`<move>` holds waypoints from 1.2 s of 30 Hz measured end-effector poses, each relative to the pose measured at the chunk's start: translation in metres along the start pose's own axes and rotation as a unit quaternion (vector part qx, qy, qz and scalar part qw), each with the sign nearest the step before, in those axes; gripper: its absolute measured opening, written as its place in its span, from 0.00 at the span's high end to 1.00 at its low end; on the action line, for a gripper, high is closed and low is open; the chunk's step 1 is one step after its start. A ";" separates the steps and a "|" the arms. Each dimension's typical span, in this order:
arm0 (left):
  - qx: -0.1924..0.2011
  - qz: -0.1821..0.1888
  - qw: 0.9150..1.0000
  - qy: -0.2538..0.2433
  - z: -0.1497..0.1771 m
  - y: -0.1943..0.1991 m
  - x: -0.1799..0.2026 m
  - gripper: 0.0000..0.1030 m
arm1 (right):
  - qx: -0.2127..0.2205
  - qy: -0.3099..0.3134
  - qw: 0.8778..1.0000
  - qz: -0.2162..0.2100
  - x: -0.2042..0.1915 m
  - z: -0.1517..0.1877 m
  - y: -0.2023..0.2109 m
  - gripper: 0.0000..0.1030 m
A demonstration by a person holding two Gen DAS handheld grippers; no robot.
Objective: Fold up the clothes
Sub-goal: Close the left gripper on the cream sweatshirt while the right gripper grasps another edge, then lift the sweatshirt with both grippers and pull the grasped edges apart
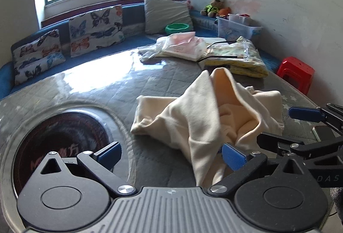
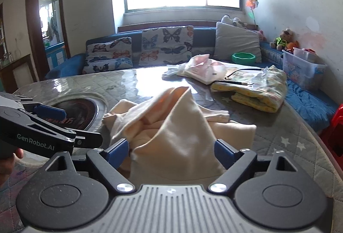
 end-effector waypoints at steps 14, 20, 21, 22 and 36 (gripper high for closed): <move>-0.010 0.026 0.998 -0.062 -0.015 -0.038 0.029 0.58 | 0.003 -0.012 1.000 0.008 0.019 -0.018 -0.015 0.27; -0.013 0.039 0.998 -0.046 -0.010 -0.034 0.012 0.91 | -0.015 -0.008 1.000 -0.004 0.014 -0.021 -0.035 0.33; -0.011 0.039 0.998 -0.044 -0.009 -0.033 0.009 0.92 | -0.019 -0.008 1.000 -0.007 0.013 -0.021 -0.038 0.35; -0.010 0.039 0.998 -0.042 -0.009 -0.031 0.007 0.93 | -0.028 -0.005 1.000 -0.009 0.012 -0.019 -0.044 0.39; 0.017 0.026 0.999 0.006 0.008 0.012 -0.035 0.95 | -0.040 0.016 0.999 -0.009 0.009 0.013 -0.013 0.96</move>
Point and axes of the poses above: each gripper's, at about its wrist camera, not at the fingertips, and y roughly against the way its jaws point, x to its right, z to its underside, the point moved 2 cm from there along -y, roughly the way its jaws point, and after that the axes turned 8 degrees about y, right-handed, at the moved point
